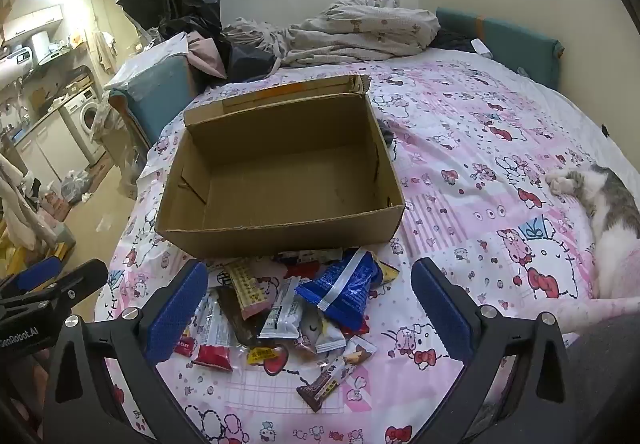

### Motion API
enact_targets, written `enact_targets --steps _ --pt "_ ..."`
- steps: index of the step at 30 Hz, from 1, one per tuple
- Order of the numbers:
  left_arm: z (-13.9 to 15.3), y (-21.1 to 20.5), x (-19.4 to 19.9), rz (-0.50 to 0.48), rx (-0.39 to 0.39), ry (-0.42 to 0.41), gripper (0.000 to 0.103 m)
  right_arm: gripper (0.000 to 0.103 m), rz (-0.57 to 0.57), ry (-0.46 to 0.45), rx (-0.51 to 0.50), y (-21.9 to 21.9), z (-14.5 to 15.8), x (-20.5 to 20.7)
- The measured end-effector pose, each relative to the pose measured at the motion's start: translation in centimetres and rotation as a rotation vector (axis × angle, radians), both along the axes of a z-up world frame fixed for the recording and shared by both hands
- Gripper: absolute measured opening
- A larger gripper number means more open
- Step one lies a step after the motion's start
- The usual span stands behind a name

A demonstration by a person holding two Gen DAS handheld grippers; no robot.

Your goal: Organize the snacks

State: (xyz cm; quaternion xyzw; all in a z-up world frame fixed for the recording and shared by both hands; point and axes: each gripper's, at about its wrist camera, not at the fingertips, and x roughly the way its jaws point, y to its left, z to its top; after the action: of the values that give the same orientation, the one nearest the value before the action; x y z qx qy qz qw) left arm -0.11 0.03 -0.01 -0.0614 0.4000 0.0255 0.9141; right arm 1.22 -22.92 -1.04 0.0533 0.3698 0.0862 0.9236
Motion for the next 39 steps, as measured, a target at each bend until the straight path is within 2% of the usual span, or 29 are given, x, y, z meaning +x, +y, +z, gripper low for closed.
enact_targets --steps 39 --pt "0.19 0.45 0.05 0.028 0.006 0.0 0.102 0.103 0.002 0.019 0.001 0.12 -0.43 -0.03"
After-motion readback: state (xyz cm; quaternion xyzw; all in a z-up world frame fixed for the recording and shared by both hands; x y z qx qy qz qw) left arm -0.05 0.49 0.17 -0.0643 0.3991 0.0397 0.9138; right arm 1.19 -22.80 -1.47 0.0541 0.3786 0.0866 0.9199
